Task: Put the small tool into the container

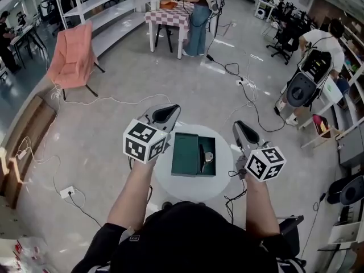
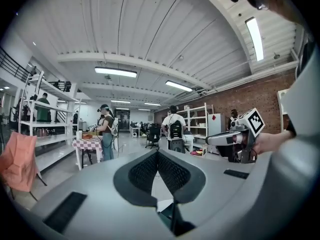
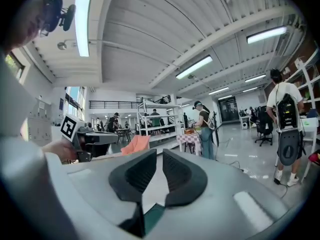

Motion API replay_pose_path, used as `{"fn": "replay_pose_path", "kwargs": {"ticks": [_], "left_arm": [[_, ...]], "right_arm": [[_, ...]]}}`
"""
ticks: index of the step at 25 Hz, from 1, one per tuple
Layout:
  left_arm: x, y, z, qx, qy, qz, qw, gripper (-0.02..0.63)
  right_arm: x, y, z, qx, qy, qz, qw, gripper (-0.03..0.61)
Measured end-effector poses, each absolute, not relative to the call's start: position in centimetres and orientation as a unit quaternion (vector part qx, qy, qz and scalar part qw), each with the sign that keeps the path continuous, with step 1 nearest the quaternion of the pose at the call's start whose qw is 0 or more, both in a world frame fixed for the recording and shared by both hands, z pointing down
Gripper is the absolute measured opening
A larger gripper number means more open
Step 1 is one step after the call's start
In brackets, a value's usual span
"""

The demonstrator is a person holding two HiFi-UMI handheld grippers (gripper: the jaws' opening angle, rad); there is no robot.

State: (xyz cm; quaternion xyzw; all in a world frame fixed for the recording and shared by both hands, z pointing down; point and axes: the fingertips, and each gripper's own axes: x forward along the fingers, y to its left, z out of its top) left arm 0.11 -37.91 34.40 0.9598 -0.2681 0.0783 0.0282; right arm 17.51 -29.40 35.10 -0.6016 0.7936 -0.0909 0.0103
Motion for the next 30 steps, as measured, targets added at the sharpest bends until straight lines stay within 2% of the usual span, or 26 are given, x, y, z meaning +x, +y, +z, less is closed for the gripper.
{"fn": "replay_pose_path", "kwargs": {"ticks": [2,4,7,30], "left_arm": [[0.1,-37.5,33.7,0.958,-0.277,0.078,0.021,0.006],[0.5,-37.1,33.1,0.957,-0.281,0.074,0.021,0.006],[1.2,-36.6,33.0,0.955,-0.285,0.068,0.03,0.006],[4.8,-34.5,35.5,0.951,-0.296,0.083,0.041,0.006]], "right_arm": [[17.6,-28.6,33.5,-0.599,0.797,-0.075,0.025,0.049],[18.5,-27.8,32.1,-0.605,0.793,-0.061,0.042,0.012],[19.2,-27.0,31.2,-0.603,0.794,-0.049,0.058,0.011],[23.2,-26.1,33.4,-0.607,0.792,-0.047,0.049,0.008]]}}
